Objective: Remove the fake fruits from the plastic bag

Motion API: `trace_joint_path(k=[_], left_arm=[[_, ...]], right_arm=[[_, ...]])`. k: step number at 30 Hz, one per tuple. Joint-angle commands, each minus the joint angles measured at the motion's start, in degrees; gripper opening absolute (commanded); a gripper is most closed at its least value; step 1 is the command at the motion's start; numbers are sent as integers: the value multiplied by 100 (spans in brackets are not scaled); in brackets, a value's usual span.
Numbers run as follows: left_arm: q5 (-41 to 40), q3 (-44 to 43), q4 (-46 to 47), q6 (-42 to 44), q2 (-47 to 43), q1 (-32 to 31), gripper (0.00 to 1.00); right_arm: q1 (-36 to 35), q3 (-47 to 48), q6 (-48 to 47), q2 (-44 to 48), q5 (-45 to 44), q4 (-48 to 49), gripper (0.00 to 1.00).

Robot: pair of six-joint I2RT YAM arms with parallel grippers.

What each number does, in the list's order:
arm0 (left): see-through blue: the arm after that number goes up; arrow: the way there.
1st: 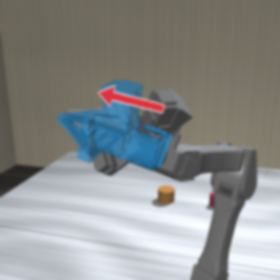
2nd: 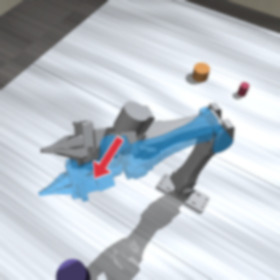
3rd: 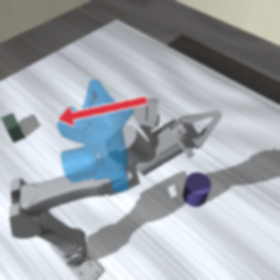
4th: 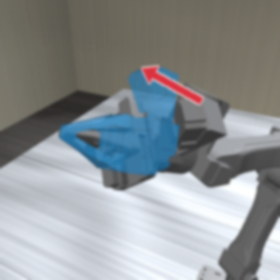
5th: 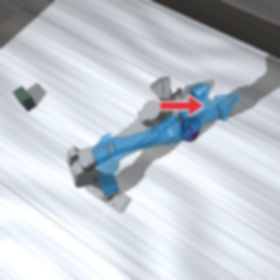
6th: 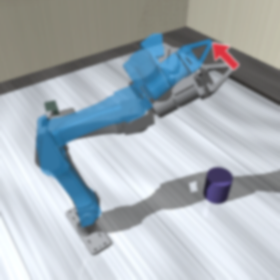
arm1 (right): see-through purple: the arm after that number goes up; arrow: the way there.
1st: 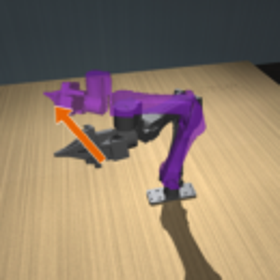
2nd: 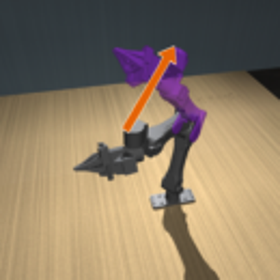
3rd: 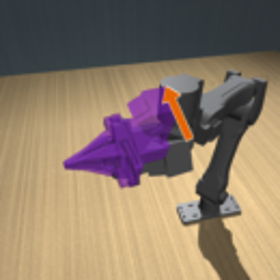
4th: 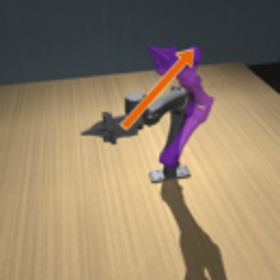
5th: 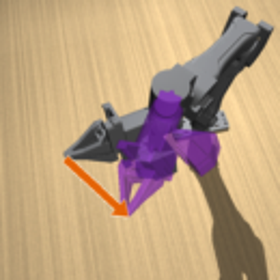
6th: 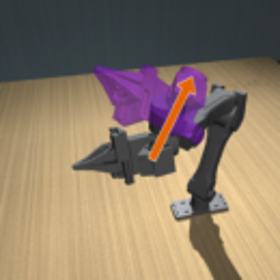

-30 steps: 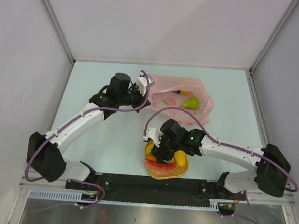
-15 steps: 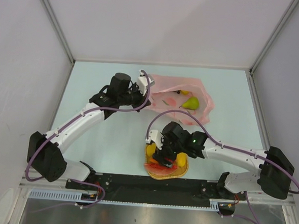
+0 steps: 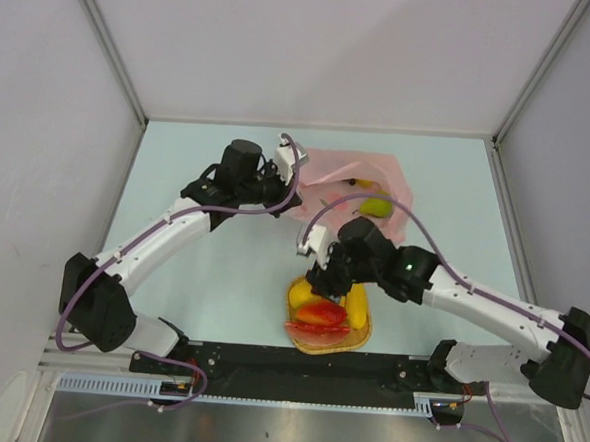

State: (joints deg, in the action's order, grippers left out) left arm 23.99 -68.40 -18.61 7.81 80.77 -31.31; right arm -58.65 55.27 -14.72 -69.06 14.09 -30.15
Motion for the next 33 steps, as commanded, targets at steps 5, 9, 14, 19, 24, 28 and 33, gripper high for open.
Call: trace_joint_path(k=[5, 9, 14, 19, 24, 28, 33], left_arm=[[308, -437, -116, -149, -44, -7, 7], [484, -586, -187, -271, -105, -24, 7], [607, -613, -231, -342, -71, -103, 7], [607, -517, -274, -246, -9, -244, 8], [423, -481, -336, 115, 219, -332, 8], [343, -578, -354, 229, 342, -332, 9], [326, -709, -345, 273, 562, -349, 9]], right_arm=[[1187, 591, -522, 306, -1398, 1046, 37], [1856, 678, -821, -378, -1400, 1546, 37], [2489, 915, -1235, -1677, -2004, 2302, 35], [3218, 1460, -1173, -2620, -1928, 2093, 48], [3536, 1505, -2687, -3060, -1470, 1786, 66], [3659, 1514, -4147, -3193, -1024, 1574, 72], [3668, 1575, -5689, -3579, -1021, 1311, 75]])
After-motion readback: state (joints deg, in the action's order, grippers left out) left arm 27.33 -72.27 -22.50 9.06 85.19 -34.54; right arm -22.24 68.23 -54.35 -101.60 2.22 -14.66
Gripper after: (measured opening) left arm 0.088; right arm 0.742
